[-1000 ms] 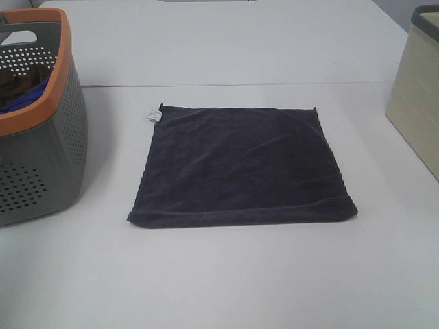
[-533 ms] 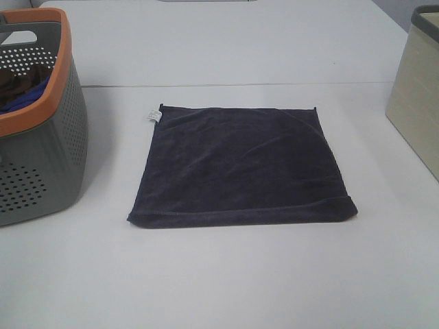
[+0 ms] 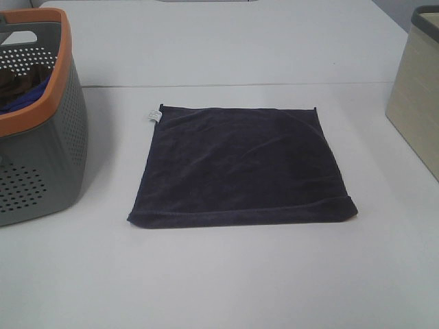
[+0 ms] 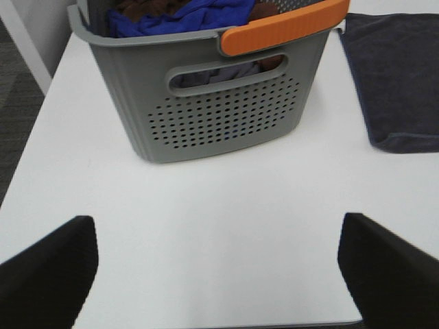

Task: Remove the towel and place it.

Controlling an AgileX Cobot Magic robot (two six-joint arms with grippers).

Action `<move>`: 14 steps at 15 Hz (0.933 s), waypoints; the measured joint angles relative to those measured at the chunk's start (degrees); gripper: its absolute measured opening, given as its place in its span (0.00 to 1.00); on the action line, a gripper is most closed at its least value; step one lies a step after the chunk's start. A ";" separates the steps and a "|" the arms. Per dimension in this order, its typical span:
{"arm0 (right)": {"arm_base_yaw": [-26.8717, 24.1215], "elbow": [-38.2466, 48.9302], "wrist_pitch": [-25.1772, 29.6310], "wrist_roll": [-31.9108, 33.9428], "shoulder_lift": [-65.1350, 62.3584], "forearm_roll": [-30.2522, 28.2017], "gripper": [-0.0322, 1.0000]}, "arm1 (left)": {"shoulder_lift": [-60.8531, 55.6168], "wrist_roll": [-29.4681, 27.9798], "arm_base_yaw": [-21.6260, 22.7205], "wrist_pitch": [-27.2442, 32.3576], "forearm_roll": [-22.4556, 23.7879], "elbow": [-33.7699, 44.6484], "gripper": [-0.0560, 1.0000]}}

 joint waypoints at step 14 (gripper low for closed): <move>0.00 0.74 -1.26 -0.17 0.00 0.06 0.83 | 0.00 2.52 3.90 -4.76 -4.41 2.12 0.89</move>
